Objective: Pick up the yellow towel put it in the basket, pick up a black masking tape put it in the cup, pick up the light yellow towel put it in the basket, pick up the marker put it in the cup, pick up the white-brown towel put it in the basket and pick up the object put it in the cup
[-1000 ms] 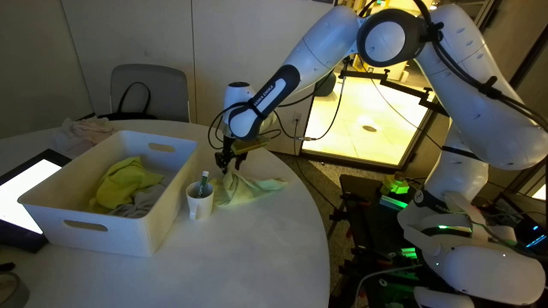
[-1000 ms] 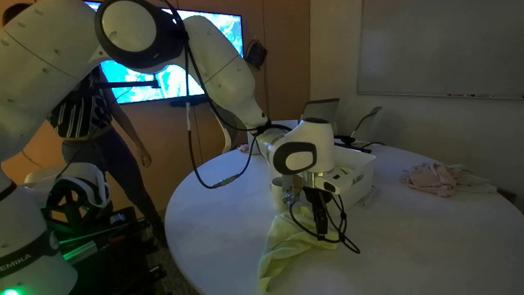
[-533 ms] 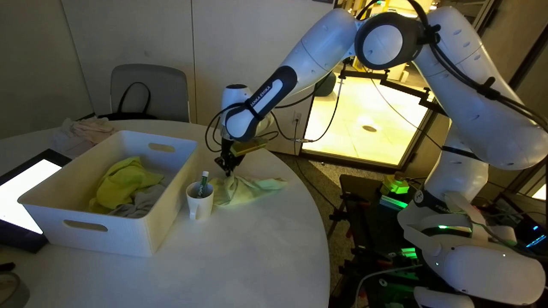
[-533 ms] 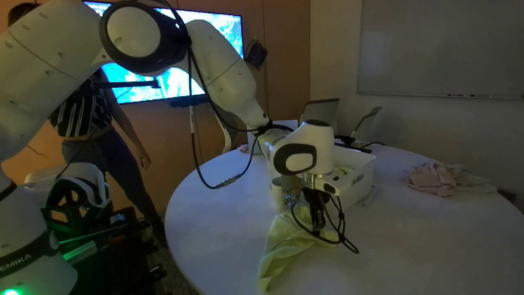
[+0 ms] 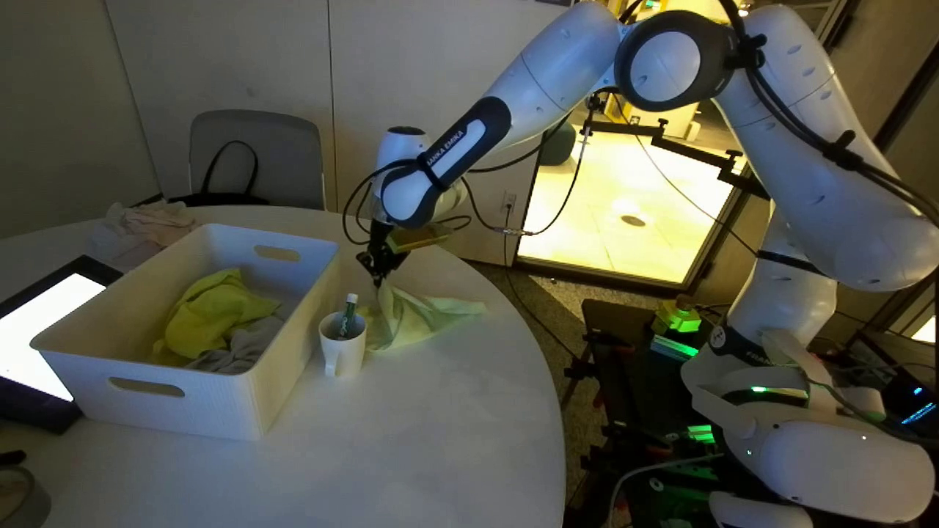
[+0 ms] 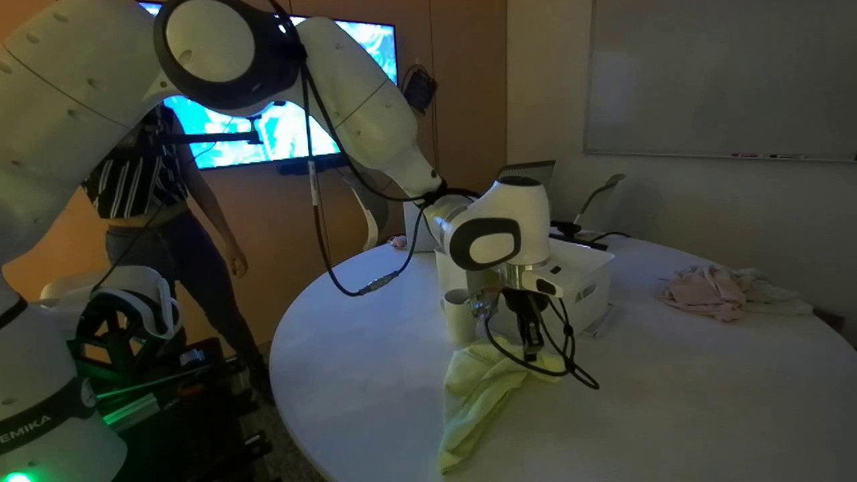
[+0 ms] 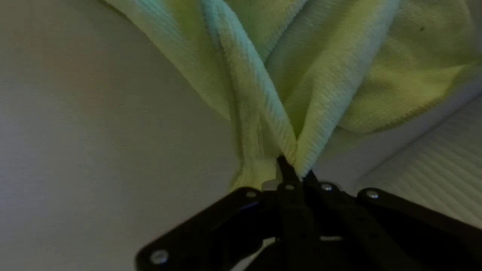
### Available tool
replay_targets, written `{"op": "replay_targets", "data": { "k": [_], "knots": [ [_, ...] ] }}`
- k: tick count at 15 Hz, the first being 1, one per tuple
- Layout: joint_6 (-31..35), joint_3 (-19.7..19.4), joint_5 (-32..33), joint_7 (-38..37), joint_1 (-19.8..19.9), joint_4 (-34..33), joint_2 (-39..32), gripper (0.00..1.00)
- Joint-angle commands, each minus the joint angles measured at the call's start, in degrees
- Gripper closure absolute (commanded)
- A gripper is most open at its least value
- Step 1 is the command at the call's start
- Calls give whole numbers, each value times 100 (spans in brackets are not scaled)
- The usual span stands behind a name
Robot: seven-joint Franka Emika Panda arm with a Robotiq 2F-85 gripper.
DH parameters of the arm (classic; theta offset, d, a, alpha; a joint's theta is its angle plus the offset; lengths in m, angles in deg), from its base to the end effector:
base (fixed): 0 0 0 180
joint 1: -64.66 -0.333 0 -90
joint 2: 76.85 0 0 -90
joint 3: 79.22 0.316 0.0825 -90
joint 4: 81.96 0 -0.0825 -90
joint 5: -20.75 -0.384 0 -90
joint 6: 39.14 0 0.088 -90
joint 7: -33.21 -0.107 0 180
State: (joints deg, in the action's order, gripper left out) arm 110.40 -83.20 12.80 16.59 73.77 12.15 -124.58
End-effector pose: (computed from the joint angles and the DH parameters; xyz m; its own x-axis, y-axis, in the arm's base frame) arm 0.6758 -0.1542 0.1404 0.8128 -0.5699 0.1204 -0.5654 -0.8216 -0.0721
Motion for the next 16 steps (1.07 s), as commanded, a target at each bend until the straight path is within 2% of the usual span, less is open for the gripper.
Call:
{"op": "replay_targets", "data": {
  "k": [1, 10, 16],
  "knots": [
    [516, -20, -217, 66, -94, 467, 636, 99],
    [1484, -216, -122, -185, -559, 1615, 2221, 99],
    [1543, -352, -20, -386, -836, 2211, 3058, 99]
  ]
}}
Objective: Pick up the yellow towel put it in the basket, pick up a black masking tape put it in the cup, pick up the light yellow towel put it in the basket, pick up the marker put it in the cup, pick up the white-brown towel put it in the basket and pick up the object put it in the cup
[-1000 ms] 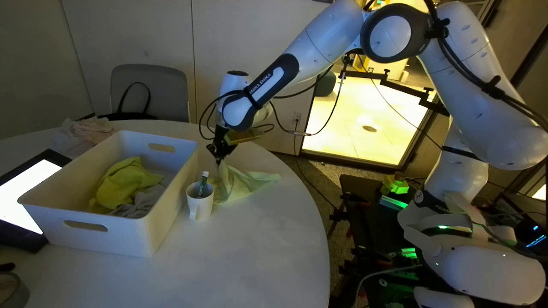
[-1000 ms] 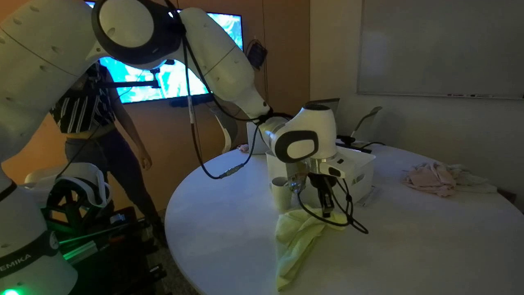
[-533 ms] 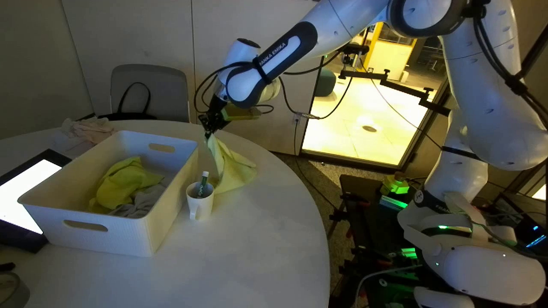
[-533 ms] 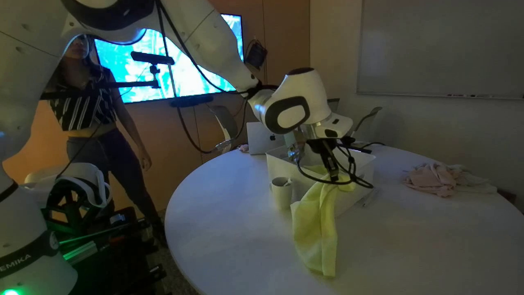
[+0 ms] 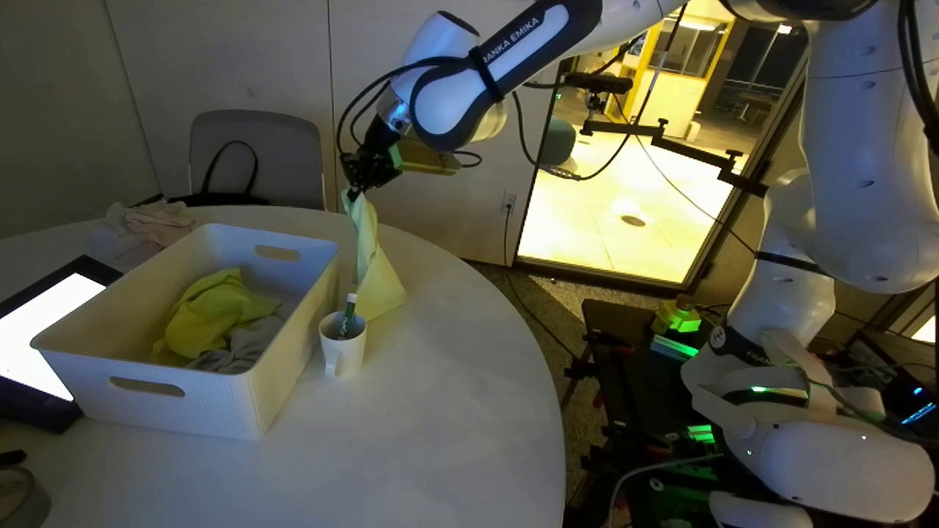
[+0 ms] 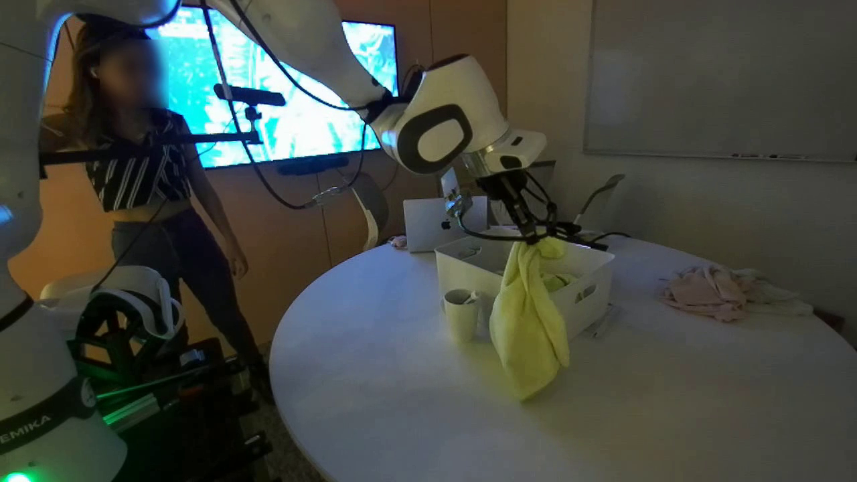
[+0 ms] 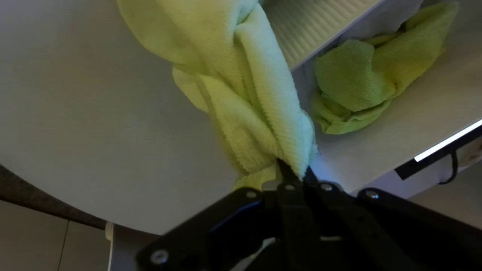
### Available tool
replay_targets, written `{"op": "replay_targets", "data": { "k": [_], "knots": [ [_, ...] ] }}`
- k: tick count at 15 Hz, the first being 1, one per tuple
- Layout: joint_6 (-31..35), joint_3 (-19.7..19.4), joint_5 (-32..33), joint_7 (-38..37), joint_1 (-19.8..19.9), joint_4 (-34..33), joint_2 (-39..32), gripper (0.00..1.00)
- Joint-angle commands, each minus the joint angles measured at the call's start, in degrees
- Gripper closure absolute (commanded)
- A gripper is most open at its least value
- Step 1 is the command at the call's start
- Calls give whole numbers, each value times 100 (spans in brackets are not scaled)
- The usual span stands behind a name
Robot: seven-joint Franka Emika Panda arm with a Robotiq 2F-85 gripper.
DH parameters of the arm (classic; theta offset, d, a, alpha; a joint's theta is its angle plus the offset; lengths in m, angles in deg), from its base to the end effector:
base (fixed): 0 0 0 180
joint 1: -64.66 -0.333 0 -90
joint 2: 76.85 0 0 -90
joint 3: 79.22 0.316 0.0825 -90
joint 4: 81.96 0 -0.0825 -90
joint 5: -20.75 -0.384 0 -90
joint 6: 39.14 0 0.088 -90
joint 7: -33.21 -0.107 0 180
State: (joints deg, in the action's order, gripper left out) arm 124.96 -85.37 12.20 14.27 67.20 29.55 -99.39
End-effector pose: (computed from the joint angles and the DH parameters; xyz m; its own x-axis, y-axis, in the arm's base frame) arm 0.6521 -0.1023 0.3382 0.7066 -0.5447 0.4517 -0.5005 -0.8360 -0.2252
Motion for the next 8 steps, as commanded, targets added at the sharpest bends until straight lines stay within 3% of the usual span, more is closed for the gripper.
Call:
{"op": "replay_targets", "data": {
  "k": [1, 4, 8],
  "knots": [
    [22, -173, 84, -221, -223, 525, 644, 99],
    [-463, -314, 336, -514, -361, 584, 975, 99],
    [-1660, -470, 1109, -1244, -553, 234, 1263, 99]
  ]
}}
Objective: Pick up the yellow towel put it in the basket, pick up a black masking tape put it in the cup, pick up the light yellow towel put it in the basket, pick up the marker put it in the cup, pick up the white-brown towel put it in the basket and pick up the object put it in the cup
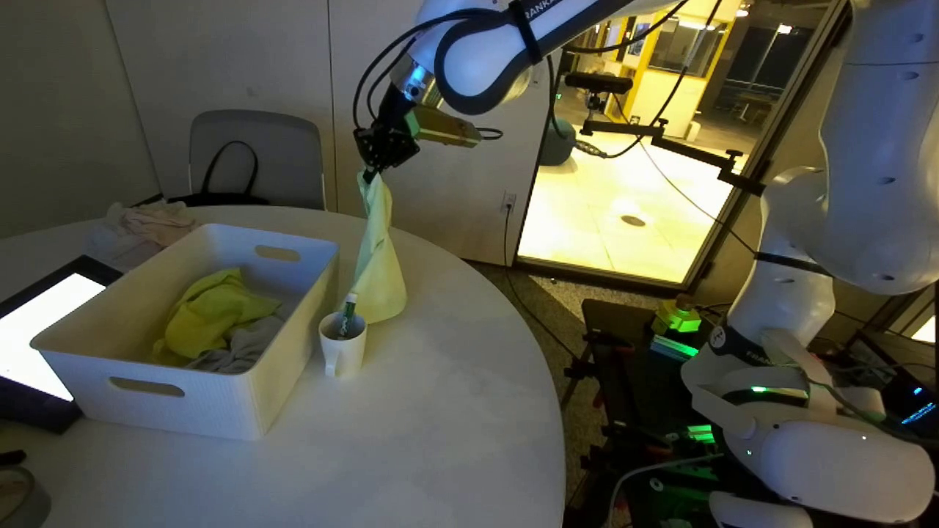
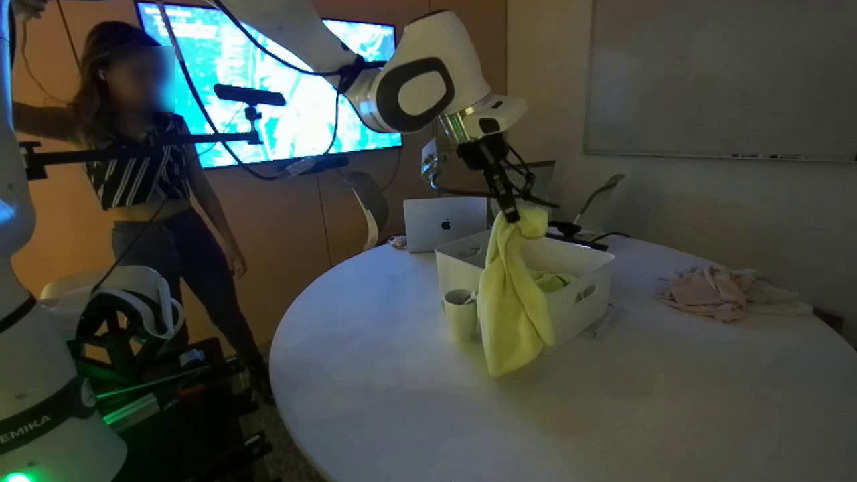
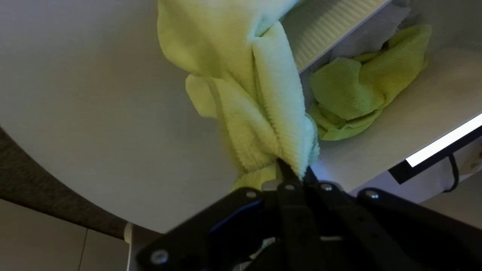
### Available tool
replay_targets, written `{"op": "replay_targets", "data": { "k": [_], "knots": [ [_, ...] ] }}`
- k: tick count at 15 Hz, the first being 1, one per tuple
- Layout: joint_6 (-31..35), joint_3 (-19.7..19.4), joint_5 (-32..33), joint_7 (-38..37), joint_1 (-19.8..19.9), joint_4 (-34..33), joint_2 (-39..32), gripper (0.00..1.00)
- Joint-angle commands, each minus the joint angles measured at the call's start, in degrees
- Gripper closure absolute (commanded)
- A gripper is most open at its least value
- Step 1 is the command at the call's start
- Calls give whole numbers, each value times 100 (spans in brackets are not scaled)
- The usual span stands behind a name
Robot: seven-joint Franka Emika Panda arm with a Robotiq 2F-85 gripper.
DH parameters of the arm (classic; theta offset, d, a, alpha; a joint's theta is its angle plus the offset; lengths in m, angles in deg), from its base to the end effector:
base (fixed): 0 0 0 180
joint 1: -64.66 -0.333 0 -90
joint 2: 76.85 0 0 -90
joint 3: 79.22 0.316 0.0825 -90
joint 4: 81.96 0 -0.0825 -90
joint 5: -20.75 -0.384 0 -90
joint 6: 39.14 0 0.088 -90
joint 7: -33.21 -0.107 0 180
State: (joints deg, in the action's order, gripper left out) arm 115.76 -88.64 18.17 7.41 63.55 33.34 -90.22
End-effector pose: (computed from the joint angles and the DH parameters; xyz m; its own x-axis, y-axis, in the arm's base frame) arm 0.6246 -0.0878 0.3907 0.7218 -0.5634 0.4020 -0.5354 -0.8226 -0.1914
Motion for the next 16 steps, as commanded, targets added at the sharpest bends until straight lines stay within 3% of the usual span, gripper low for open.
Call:
{"op": "replay_targets", "data": {
  "k": [1, 9, 16],
  "knots": [
    [-1105, -112, 707, -736, -207, -291, 397, 99],
    [-3524, 386, 1217, -1198, -215, -1922, 214, 99],
    [-4282, 559, 1143, -1279, -223, -3143, -184, 99]
  ]
}}
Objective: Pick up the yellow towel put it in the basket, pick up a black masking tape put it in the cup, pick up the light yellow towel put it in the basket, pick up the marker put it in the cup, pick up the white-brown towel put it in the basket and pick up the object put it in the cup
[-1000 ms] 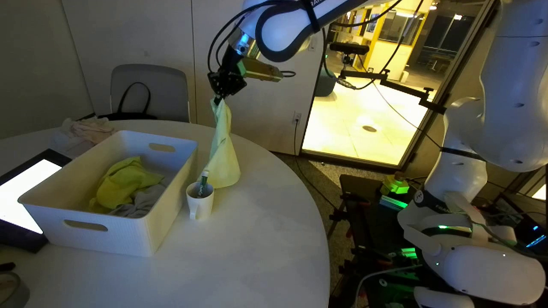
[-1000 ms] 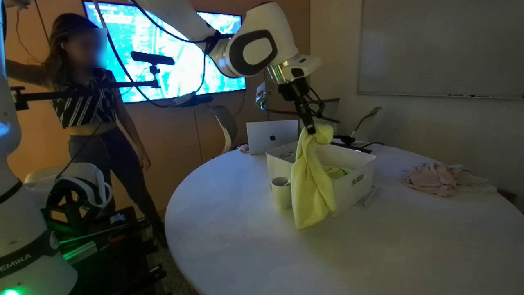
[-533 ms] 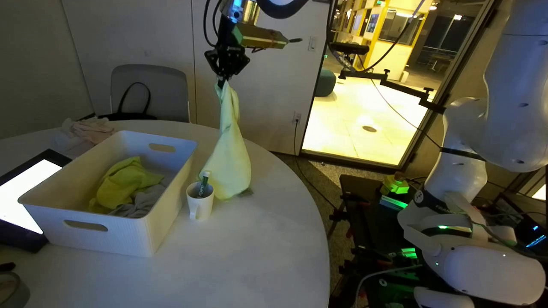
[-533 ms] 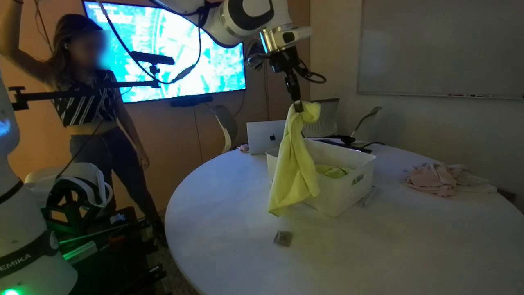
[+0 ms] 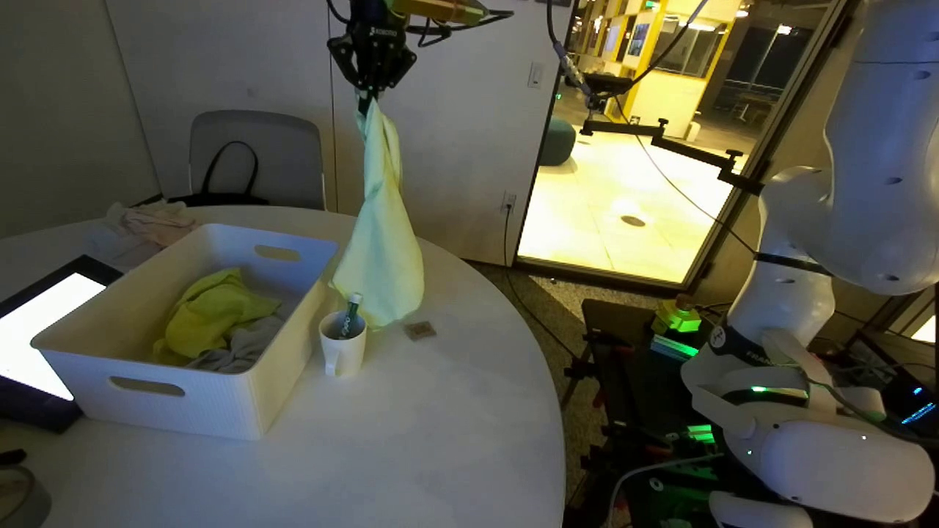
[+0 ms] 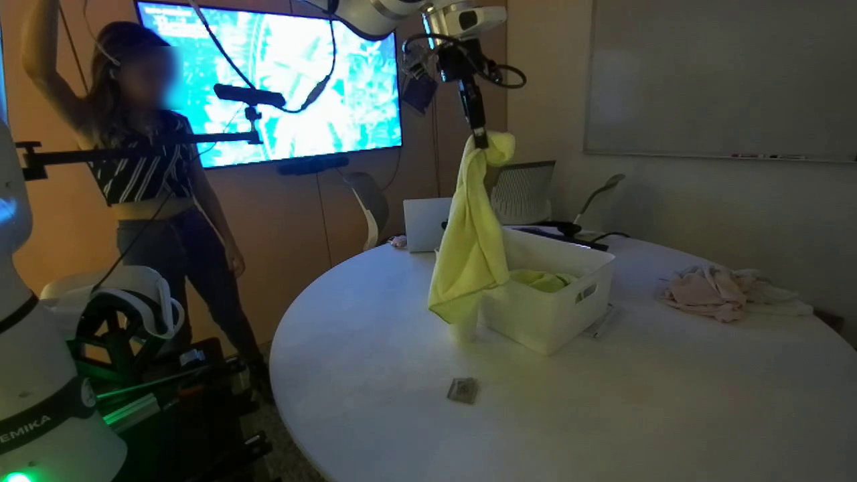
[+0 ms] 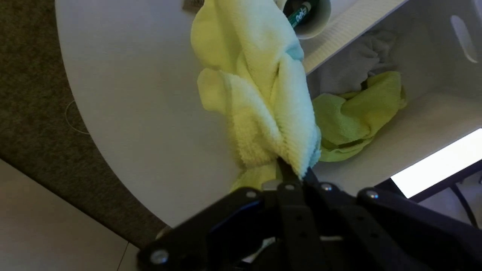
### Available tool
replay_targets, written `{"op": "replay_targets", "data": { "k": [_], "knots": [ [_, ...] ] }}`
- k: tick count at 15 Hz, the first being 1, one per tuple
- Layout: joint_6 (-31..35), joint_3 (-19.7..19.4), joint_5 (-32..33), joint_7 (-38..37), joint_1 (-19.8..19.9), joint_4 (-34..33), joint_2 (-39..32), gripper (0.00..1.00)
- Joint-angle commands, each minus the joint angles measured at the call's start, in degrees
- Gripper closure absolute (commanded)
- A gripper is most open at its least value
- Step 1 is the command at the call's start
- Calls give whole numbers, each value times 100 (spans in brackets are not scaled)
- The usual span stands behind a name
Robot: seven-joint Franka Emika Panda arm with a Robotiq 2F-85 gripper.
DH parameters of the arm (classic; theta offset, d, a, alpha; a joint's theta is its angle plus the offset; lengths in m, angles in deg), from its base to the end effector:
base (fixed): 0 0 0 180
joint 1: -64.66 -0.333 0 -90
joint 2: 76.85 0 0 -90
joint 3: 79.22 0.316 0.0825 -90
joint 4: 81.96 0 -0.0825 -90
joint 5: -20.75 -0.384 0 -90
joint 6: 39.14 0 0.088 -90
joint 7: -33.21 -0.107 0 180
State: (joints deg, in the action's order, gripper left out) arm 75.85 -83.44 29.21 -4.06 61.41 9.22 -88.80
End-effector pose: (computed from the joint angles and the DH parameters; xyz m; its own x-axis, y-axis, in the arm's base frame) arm 0.6468 -0.0157 0.5327 0.7896 -0.5579 0.2555 -0.5780 -0.8160 0.0045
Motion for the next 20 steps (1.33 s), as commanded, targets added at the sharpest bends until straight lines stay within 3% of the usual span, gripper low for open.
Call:
{"op": "replay_targets", "data": {
  "k": [1, 9, 20],
  "knots": [
    [-269, 47, 40, -144, -20, -873, -399, 99],
    [32, 99, -164, -204, -116, -2162, -1057, 99],
    [1486, 316, -198, -234, -155, -3603, -2381, 99]
  ]
}}
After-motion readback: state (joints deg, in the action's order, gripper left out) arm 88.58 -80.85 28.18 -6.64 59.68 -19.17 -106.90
